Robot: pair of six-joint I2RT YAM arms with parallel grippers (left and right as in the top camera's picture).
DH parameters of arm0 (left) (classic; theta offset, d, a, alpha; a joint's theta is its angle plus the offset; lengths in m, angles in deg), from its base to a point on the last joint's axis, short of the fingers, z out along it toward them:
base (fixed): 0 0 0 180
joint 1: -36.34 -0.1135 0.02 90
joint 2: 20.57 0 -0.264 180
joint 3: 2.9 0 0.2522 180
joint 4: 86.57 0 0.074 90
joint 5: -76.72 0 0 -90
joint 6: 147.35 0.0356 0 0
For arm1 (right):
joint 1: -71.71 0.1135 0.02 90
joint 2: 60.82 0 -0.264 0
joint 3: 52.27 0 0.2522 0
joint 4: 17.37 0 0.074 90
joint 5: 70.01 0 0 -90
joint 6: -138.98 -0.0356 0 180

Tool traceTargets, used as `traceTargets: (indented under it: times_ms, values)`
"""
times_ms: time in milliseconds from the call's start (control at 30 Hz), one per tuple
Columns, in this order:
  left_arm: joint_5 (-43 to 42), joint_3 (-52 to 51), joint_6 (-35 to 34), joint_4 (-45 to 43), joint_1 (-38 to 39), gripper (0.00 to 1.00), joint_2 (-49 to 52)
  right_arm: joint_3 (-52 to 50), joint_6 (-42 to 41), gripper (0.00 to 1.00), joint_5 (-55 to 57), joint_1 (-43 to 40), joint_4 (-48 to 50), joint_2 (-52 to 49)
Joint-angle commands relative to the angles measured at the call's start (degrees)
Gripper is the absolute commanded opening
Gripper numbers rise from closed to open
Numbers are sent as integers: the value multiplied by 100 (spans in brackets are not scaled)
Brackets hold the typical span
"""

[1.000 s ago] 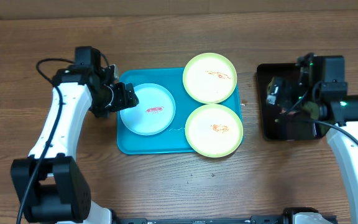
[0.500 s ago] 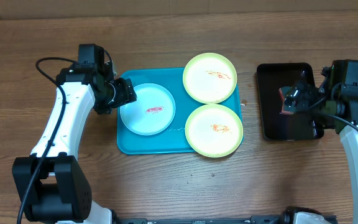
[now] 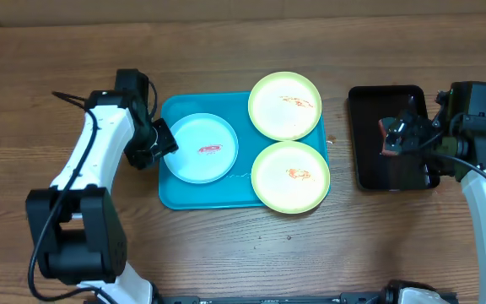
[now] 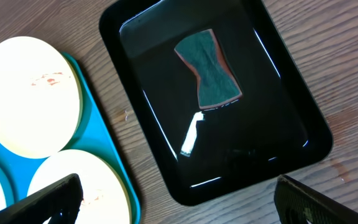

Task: Clean dirty plates on tray and stack at the side
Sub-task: 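Move the left gripper to the white plate's left rim and grip it, then grasp the green-orange sponge in the black tray with the right gripper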

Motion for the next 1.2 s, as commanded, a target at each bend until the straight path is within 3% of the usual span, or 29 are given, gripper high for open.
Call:
traceTargets:
  times_ms: [0,200,867,1167]
  values:
    - [179,109,-219,-4,96,49,378,136,15,100,-28,-20,15,-13]
    - [184,109,-214,-144,282,43,721,136,20,100,-24,-20,15,-13]
    - [938,-133,-223,-643,433,42,872,136,20,100,0,-20,33,-13]
    - [778,-350,-221,-1021,433,34,872,136,17,96,81,-20,33,-13]
